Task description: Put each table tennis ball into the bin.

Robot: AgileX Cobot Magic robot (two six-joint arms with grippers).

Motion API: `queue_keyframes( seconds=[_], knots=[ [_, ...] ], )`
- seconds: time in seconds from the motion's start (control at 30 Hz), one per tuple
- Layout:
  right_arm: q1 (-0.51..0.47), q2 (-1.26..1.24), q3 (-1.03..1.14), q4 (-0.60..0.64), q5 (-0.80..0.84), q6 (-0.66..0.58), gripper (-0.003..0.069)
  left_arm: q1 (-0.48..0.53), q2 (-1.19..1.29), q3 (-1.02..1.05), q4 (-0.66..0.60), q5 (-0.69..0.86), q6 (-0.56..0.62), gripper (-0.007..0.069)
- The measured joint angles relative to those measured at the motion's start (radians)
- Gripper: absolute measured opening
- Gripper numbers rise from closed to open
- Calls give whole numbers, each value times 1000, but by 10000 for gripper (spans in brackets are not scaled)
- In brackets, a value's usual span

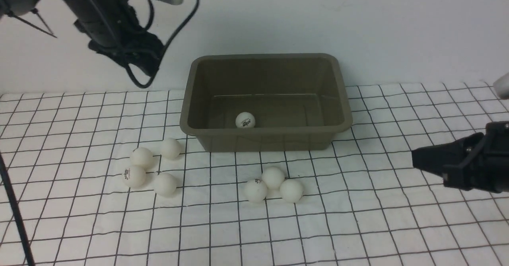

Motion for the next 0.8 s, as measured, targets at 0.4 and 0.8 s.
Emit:
queue_keyframes(
  seconds=[0.4, 0.8],
  knots=[
    [0, 4, 0, -73, -46, 24, -10, 69, -36, 359, -41, -1, -13, 436],
    [0, 4, 0, -76, -46, 48, -8, 49, -36, 477, -62, -159, -10, 436]
  ],
)
